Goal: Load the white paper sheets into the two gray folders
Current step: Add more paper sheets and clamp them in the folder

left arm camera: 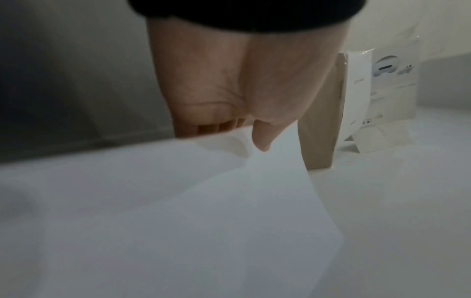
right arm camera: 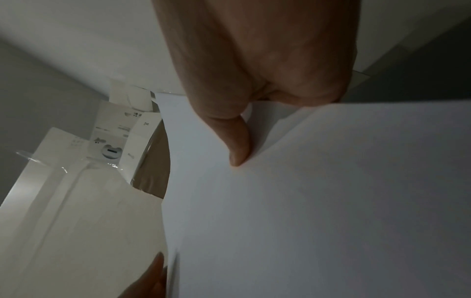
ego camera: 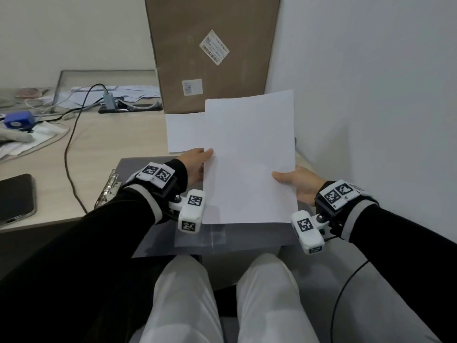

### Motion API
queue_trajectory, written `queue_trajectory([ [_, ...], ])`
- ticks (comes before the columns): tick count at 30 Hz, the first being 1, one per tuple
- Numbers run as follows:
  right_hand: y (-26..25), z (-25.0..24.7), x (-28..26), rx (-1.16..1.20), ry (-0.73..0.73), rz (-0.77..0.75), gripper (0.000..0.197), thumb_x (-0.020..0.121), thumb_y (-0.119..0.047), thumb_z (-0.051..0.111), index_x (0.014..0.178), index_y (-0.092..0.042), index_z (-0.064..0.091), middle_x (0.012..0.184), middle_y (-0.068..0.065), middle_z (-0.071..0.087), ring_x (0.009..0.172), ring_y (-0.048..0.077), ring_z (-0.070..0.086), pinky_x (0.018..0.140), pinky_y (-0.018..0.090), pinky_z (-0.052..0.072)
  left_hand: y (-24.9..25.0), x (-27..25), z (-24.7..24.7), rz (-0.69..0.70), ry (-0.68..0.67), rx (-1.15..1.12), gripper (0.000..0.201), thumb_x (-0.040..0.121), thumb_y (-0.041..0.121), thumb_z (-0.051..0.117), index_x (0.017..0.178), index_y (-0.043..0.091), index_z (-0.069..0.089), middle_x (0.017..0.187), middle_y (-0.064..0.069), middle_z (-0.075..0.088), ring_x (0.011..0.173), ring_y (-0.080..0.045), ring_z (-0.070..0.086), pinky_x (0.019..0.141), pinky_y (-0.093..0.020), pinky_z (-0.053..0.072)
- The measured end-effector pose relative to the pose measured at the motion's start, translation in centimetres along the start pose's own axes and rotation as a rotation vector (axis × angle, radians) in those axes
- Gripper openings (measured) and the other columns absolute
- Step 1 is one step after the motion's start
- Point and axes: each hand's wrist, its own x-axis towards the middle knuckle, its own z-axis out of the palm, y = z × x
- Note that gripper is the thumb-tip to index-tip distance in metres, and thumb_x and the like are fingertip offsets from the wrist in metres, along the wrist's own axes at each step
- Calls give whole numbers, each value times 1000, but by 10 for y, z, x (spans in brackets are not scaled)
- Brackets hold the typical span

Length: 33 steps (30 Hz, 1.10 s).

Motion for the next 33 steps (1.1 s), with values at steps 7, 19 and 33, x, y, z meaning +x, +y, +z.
queue_trajectory([
  [7,5,-6,-15,38,-112,123,21,98,-14,45,109,-7,61,91,4,76,77,16,74,66,27,60,-7,2,20,-49,244,364,40,93,12,48,129,-5,49,130,-22,57,120,-36,55,105,-44,44],
  [19,28,-30,-17,-294,270,369,10,87,-4,62,79,-8,57,77,4,64,65,14,59,60,22,51,-30,-20,38,-187,147,724,19,94,14,50,109,3,53,89,-10,60,73,-22,55,67,-28,44],
  [33,24,-50,1,-206,277,339,5,88,-5,62,84,-8,59,82,5,66,70,13,62,58,20,52,-23,3,23,-221,8,1150,73,96,47,38,153,17,4,160,-9,12,148,-27,13,119,-34,14],
])
